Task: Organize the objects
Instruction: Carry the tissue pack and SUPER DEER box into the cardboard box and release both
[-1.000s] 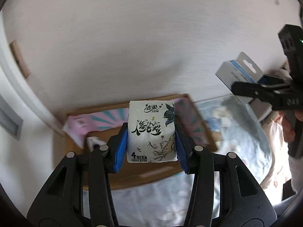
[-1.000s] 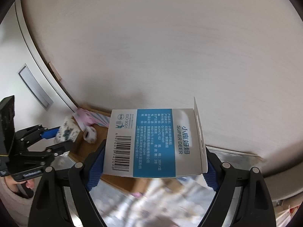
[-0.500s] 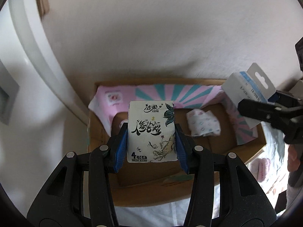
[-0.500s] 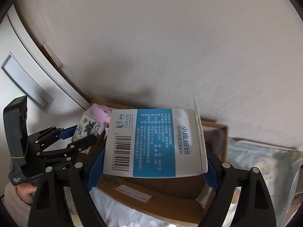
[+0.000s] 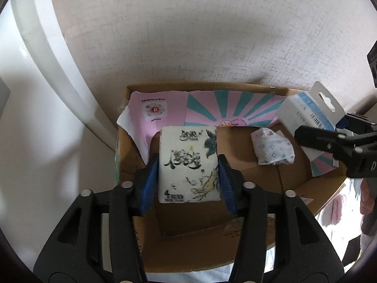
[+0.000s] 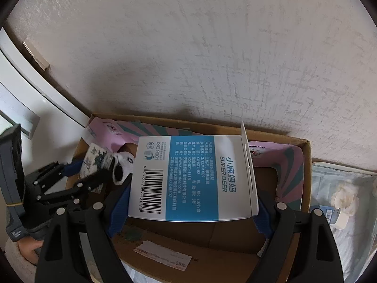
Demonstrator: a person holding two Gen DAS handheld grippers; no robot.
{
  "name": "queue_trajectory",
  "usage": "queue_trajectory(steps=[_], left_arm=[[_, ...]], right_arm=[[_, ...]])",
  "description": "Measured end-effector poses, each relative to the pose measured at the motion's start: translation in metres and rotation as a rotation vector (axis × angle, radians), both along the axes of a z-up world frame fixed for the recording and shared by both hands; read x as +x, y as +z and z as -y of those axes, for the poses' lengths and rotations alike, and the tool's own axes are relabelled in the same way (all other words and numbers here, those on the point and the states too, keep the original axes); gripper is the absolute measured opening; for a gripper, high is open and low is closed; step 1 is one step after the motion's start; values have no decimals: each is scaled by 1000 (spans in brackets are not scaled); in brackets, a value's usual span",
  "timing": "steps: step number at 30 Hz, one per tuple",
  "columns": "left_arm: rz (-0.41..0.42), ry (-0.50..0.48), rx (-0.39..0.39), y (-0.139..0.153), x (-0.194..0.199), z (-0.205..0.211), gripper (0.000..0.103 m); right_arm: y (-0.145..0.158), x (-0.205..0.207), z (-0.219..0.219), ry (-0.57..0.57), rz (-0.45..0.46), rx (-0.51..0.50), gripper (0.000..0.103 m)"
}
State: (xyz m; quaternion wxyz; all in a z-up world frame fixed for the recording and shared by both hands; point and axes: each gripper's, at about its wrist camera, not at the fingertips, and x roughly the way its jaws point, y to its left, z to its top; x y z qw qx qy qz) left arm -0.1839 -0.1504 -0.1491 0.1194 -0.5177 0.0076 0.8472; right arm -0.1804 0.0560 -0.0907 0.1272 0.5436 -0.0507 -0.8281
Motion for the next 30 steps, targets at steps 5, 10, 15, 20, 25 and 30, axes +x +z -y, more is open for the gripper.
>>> queue_trajectory(steps=[5,10,15,20,25,30], left_arm=[[-44,-48,4,16,9,-8,103],[-49,-47,-16,22,20,-9,103],[-50,-34,-13,31,29,-7,103],[-54,-22,-7,40,35,-4,103],[-54,-20,35,45,40,-5,103],[-55,-29,36,46,42,-11,103]], right_arm=[[6,2,-3,-11,22,-18,97],[16,13,-19,-32,17,-87,103],[27,18,-17,-36,7,-79,103],[29,23,-14,-36,-2,-70,103],[34,28,-9,0,-20,-3,103],[37,30,-7,3,-34,7,103]])
